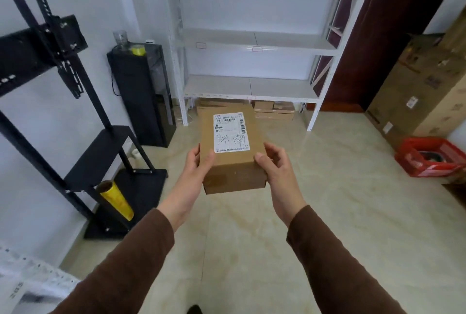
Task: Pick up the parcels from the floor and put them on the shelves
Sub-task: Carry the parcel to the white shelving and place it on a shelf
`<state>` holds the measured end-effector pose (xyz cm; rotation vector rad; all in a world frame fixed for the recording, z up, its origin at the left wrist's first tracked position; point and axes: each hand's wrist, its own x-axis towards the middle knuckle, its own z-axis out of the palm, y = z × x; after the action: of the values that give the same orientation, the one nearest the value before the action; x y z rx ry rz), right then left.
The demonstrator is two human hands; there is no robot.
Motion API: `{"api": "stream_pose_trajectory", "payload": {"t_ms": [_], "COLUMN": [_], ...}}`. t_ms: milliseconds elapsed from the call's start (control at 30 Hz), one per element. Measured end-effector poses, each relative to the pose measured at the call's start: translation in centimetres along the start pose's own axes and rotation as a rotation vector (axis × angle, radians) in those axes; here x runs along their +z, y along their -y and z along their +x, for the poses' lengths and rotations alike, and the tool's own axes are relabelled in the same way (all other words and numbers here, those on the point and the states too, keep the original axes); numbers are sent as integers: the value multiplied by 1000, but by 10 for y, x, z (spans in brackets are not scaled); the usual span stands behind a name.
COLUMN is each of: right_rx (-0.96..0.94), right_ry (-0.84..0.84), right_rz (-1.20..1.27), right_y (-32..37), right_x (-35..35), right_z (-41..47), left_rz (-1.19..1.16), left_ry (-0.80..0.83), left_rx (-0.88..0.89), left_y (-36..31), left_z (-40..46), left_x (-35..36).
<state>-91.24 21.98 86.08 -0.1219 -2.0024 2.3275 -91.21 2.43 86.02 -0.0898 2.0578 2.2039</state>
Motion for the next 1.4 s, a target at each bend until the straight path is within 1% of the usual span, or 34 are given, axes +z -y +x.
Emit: {"api": "stream_pose_trajectory", "payload": {"t_ms": [167, 267, 333, 400, 567, 733, 867, 1000, 1200, 1400], "right_rx": [-38, -48, -47, -35, -38, -41, -17, 8, 36, 51], "right_ry": [95, 74, 71, 44, -5, 12, 25, 60, 64, 43], "right_rz": [10, 23, 32, 35, 33, 64, 102, 107, 102, 40], "right_y": [-14, -16, -12, -13, -15, -28, -31, -29, -44, -60], "right_x": [48, 82, 91, 104, 114, 126, 140, 165, 210, 264], "right_z": [137, 229, 252, 295, 404, 528, 634, 735, 864, 998], "left_rz": [-34, -25, -21, -10, -6, 42, 88, 83, 57, 9], "left_ry": [-38, -17, -3, 7, 50, 55, 27, -17, -83, -124], "left_rx": [59, 83, 97, 104, 97, 102, 82, 90, 41, -9], "left_y": [-8, -24, -32, -39, -54, -67, -87, -107, -113, -121], "left_z": [137, 229, 258, 308, 427, 547, 644, 733, 863, 1005], "left_x": [-41, -68, -75, -83, -88, -94, -105, -121, -155, -202]}}
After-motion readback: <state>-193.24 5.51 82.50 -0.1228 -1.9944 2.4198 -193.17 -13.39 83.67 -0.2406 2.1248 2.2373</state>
